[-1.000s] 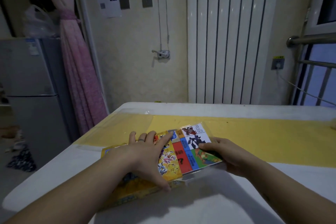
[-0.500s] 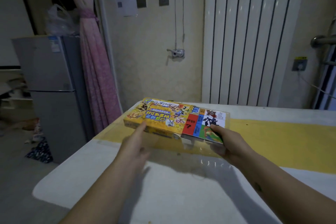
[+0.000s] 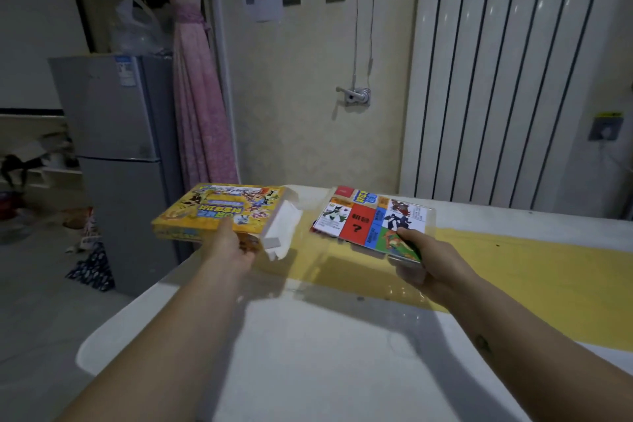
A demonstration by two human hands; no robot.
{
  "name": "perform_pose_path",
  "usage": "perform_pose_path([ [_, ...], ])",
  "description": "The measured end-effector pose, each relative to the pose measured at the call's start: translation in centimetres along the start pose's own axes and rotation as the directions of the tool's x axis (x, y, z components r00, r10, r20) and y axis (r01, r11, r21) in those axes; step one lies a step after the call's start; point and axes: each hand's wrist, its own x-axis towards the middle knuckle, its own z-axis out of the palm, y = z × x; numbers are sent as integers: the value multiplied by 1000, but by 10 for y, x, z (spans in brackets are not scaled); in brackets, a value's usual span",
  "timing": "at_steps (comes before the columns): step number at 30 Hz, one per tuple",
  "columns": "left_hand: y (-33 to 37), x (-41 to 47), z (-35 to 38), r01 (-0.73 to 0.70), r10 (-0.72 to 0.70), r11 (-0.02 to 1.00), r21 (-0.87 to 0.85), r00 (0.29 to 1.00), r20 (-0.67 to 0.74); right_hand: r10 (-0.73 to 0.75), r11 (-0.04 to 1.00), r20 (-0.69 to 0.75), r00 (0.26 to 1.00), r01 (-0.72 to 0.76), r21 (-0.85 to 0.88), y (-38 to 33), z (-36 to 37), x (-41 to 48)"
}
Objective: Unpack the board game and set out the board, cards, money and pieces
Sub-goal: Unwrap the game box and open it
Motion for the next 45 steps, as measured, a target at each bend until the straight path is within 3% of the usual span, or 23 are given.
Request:
perform_pose_path([
  [4, 9, 20, -7, -19, 12, 989, 149, 999, 52, 2, 999, -49, 999, 0, 45, -1, 2, 19],
  [9, 8, 52, -11, -100, 111, 935, 340, 994, -14, -17, 999, -103, 995, 20, 30, -1, 11, 45],
  [14, 2, 78, -13, 55, -98, 904, 425, 992, 81, -55, 998, -144, 988, 59, 25, -2, 18, 71],
  [18, -4, 100, -15, -59, 3, 830, 555, 995, 100, -59, 998, -136, 989, 61, 7, -3, 25, 87],
  [21, -5, 114, -19, -180, 72, 756, 630, 979, 193, -51, 999, -104, 993, 51, -6, -2, 33, 94],
  [25, -3, 133, -26, -389, 319, 321, 863, 903, 288, -32, 999, -52, 998, 30, -27, 4, 47, 98],
  [27, -2, 134, -26, -445, 413, 203, 872, 847, 335, -15, 998, -25, 1000, 14, -56, 7, 54, 98],
  [29, 1, 129, -25, -482, 475, 148, 864, 801, 365, 6, 998, 6, 1000, -5, -65, 11, 61, 94],
  [31, 5, 115, -24, -534, 524, 171, 828, 761, 382, 33, 998, 46, 998, -30, -57, 13, 66, 86],
  [32, 8, 105, -24, -559, 534, 232, 796, 757, 376, 46, 998, 67, 997, -43, -56, 15, 68, 81],
  [35, 15, 65, -26, -494, 392, 618, 612, 868, 304, 90, 993, 127, 988, -79, -92, 22, 73, 61],
  [37, 21, 33, -33, -342, 199, 756, 558, 932, 302, 120, 987, 164, 979, -100, -127, 29, 77, 43],
  [41, 32, -13, -59, -177, -71, 780, 600, 928, 366, 206, 971, 206, 957, -173, -168, 54, 89, 10],
  [45, 34, -24, -91, -248, -30, 610, 753, 942, 335, 226, 957, 243, 943, -168, -237, 83, 108, -14],
])
